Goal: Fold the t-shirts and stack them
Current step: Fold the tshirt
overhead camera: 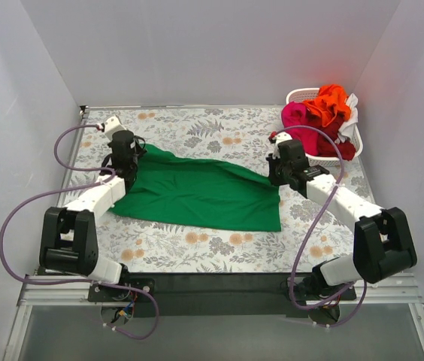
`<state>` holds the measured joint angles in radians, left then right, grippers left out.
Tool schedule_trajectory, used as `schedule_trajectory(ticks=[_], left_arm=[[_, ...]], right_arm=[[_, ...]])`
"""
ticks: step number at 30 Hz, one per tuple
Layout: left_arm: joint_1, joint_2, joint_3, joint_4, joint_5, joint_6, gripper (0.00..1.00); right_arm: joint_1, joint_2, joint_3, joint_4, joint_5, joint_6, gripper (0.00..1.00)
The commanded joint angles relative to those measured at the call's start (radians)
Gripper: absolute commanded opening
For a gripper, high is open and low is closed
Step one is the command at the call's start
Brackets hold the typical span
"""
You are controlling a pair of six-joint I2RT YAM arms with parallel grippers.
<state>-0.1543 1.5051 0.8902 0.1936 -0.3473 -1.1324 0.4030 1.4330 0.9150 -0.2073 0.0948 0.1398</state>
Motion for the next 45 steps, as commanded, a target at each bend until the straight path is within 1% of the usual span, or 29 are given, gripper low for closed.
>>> schedule_trajectory(ticks=[1,11,18,33,44,45], left_arm=[[0.004,-0.101,-0.043,0.037,-0.071,-0.006,0.00],[0.006,-0.252,-0.138,0.003,-0.142,0.011,0.00],[0.006,-0.333,-0.183,-0.026,-0.151,0.008,0.00],[0.006,-0.470,-0.298,-0.117,-0.174,-0.049,0.00],[0.006,-0.560,-0.372,-0.187,-0.176,-0.107,0.00],[0.006,-0.566,-0.385,-0.213,-0.174,-0.112,0.00]], right_arm=[[0.007,-0.069,-0.027,0.016,0.039,0.014,0.01],[0.022,-0.137,-0.068,-0.020,0.060,0.018,0.01],[0.052,-0.198,-0.099,-0.050,0.080,0.029,0.01],[0.152,-0.249,-0.185,-0.112,0.157,0.073,0.01],[0.172,-0.292,-0.234,-0.142,0.223,0.119,0.01],[0.175,-0.295,-0.237,-0.144,0.223,0.121,0.01]])
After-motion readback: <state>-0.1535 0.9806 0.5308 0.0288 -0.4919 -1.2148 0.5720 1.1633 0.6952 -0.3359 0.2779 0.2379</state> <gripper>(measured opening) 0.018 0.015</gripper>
